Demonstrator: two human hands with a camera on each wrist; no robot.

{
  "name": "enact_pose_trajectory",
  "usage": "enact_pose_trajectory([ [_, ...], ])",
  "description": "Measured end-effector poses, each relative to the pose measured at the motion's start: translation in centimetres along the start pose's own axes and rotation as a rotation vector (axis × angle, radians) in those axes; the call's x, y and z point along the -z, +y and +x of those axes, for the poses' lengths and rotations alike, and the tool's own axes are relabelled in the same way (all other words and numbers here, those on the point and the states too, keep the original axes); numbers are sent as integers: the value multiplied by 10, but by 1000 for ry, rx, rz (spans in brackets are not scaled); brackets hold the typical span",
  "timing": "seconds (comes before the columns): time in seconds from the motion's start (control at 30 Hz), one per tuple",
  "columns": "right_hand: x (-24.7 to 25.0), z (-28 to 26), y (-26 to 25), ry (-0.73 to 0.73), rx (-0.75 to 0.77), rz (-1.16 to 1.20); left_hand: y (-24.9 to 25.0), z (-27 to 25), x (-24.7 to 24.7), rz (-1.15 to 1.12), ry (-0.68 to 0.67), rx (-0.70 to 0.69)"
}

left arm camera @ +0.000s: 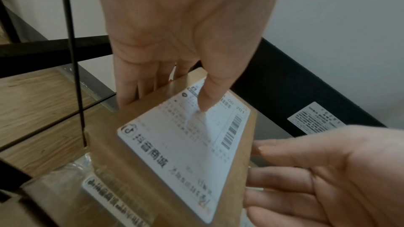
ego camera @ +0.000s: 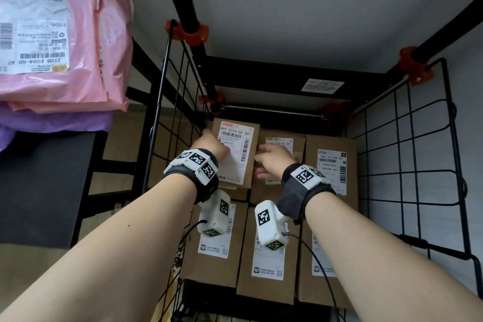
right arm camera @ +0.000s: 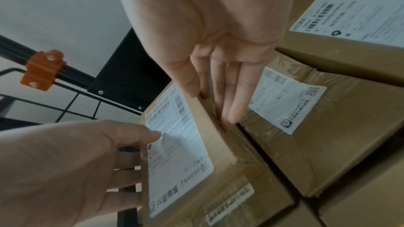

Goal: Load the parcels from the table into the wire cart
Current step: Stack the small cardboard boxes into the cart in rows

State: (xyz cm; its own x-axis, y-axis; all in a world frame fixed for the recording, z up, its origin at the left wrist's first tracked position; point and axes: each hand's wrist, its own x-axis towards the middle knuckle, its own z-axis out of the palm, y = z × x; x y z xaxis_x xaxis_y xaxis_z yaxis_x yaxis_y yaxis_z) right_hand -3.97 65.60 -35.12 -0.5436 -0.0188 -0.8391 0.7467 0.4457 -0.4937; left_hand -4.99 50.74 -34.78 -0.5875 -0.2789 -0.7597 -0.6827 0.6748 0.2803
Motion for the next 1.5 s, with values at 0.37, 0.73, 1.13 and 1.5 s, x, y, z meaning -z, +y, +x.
enact_pose_trajectory([
  [0.37,13,-37,-25,170,156,-336,16,-30,23,74,115,-163],
  [0.73,15,-133,-71,276,310,-605,24,-120,87,301,189,-459],
  [1.13,-77,-282,-117,461,427,-782,-65,-229,192,420,388,-722],
  [1.5,-249,-375,-174,497,616,-945,-230,-293,301,521,594,-636],
])
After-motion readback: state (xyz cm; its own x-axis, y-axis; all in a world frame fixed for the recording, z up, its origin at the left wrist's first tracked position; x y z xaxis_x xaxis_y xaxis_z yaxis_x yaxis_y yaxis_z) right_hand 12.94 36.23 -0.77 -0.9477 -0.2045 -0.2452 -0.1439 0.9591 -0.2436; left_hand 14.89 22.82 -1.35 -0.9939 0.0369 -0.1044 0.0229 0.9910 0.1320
